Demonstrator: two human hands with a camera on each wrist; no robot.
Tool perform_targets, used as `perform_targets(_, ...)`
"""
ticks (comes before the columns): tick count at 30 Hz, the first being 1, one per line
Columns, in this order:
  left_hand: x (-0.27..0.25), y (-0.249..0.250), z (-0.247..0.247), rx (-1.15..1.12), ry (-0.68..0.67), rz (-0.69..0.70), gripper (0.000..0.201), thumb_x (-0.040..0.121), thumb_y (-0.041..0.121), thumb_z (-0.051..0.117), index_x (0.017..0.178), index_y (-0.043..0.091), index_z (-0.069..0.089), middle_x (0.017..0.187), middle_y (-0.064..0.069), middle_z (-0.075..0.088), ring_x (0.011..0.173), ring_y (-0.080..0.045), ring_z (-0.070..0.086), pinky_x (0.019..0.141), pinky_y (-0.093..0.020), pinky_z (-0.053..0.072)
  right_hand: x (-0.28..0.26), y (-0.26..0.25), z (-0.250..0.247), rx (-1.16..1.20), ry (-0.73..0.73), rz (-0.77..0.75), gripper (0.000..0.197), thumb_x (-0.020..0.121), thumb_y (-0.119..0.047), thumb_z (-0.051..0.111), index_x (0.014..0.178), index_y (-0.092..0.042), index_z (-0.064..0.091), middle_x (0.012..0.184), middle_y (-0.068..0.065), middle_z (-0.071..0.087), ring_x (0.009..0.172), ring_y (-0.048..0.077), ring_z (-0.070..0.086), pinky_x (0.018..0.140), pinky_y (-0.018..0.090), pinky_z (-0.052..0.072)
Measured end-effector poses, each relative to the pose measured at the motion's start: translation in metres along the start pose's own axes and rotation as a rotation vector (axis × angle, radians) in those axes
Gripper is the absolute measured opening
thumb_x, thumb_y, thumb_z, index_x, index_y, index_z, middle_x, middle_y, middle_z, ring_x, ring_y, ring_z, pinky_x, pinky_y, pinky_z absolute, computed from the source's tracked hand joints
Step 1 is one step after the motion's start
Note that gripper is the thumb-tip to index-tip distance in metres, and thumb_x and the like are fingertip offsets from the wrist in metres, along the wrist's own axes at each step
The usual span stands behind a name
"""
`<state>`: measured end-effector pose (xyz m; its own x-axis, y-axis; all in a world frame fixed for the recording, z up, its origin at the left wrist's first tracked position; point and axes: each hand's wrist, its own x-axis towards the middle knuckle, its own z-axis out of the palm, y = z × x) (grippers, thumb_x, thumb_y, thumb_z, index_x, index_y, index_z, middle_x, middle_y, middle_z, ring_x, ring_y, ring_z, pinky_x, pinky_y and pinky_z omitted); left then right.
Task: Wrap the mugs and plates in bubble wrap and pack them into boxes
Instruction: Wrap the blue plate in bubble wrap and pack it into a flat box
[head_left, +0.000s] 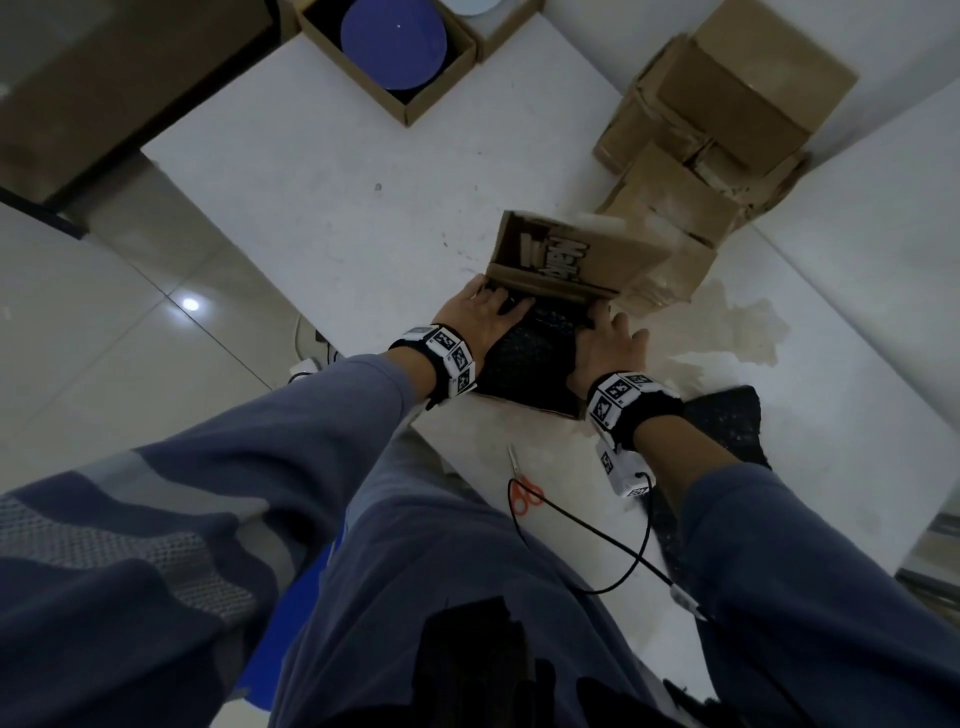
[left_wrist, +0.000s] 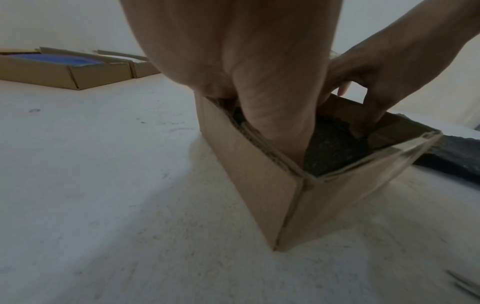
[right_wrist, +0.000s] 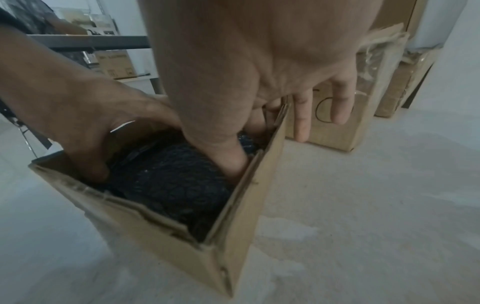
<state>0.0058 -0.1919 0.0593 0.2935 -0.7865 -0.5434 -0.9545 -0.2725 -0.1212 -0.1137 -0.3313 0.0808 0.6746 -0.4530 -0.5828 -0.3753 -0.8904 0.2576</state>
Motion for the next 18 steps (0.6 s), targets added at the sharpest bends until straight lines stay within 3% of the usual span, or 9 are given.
perform_targets(3,0.000,0.002,-0.001,0.004,0.003,-0.015,0.114,0.073,0.040,0.068,0.155,0.019,-0.008,0.154,-0.019,0.025,0.141,-0.032,0.030,0.121,-0.045,-0.002,0.000,0.006,0.000,-0.044,-0.009,-0.036,0.061,0.078,-0.043,0.070,0.130,-0.016,0.053,0.149,0.009,0.021,0.127,0.035,0.029,0.102,0.053,0.033)
perform_targets(6,0.000,0.002,0.000,0.006,0.019,-0.026,0.106,0.078,0.036,0.062,0.156,0.018,-0.006,0.154,-0.019,0.024,0.141,-0.033,0.029,0.121,-0.044,-0.002,0.001,0.014,-0.001,-0.017,-0.104,-0.070,0.066,0.086,-0.041,0.056,0.145,-0.018,0.038,0.156,0.010,0.012,0.131,0.037,0.026,0.106,0.055,0.029)
perform_targets(9,-0.001,0.003,0.001,-0.004,0.028,-0.026,0.103,0.078,0.035,0.060,0.156,0.018,-0.007,0.153,-0.020,0.024,0.141,-0.033,0.028,0.121,-0.044,-0.004,0.000,0.015,-0.001,0.022,-0.109,-0.047,0.061,0.088,-0.036,0.048,0.147,-0.022,0.036,0.155,0.007,0.013,0.126,0.035,0.031,0.100,0.052,0.034)
perform_targets(14,-0.001,0.003,0.000,-0.023,0.020,-0.033,0.101,0.081,0.035,0.058,0.156,0.018,-0.008,0.155,-0.021,0.022,0.143,-0.033,0.026,0.121,-0.044,-0.005,-0.005,0.000,0.009,0.042,0.074,0.024,0.052,0.078,-0.032,0.067,0.126,-0.018,0.054,0.142,0.009,0.030,0.114,0.033,0.040,0.087,0.045,0.037)
perform_targets(18,0.000,0.002,0.000,-0.045,0.023,-0.021,0.102,0.079,0.036,0.059,0.156,0.018,-0.006,0.153,-0.021,0.026,0.141,-0.033,0.029,0.121,-0.045,-0.002,-0.001,-0.003,0.006,0.101,0.127,0.049,0.064,0.073,-0.027,0.076,0.128,-0.014,0.047,0.136,0.011,0.036,0.113,0.035,0.041,0.085,0.047,0.038)
